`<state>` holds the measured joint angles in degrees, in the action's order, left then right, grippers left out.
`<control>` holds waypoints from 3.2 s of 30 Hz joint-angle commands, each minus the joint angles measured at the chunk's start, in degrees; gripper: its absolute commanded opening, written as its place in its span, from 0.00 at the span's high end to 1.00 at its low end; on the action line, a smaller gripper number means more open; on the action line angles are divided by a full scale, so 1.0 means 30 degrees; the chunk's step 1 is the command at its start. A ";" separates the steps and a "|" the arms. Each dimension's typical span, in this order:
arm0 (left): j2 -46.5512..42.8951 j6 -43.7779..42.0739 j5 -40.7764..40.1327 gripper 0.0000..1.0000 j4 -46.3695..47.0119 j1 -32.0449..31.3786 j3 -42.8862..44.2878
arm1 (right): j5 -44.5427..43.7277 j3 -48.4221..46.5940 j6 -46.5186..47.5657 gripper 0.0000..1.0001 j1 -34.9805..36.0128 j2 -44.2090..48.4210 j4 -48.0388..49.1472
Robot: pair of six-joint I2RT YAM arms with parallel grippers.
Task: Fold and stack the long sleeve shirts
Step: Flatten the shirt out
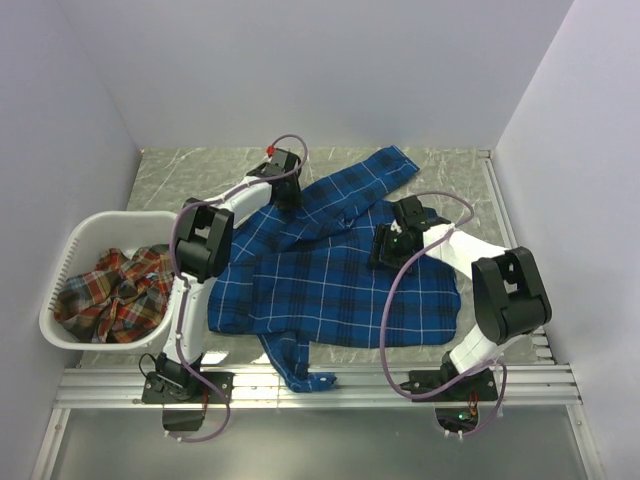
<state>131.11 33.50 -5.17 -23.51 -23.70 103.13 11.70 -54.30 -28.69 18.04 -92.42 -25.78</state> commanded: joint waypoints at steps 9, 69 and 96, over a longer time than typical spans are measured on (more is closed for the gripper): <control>0.2380 0.3334 0.0815 0.59 0.1360 0.2508 0.1422 | -0.0209 -0.0473 0.0304 0.31 0.0109 -0.1593 -0.2038; -1.2559 -0.0208 0.2484 0.21 -0.2623 0.3624 -1.6506 | -0.2144 -1.8162 -0.5965 0.40 -0.7946 -1.3925 -0.3915; -1.1156 0.1314 0.2192 0.16 0.0950 0.3447 -1.2521 | 0.3567 -0.3760 -0.4966 0.37 -0.4403 -0.2268 0.2437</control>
<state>95.46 35.88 3.14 -23.20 -13.93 64.95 17.76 -70.87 -41.06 4.10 -98.94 -23.24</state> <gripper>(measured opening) 0.839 0.636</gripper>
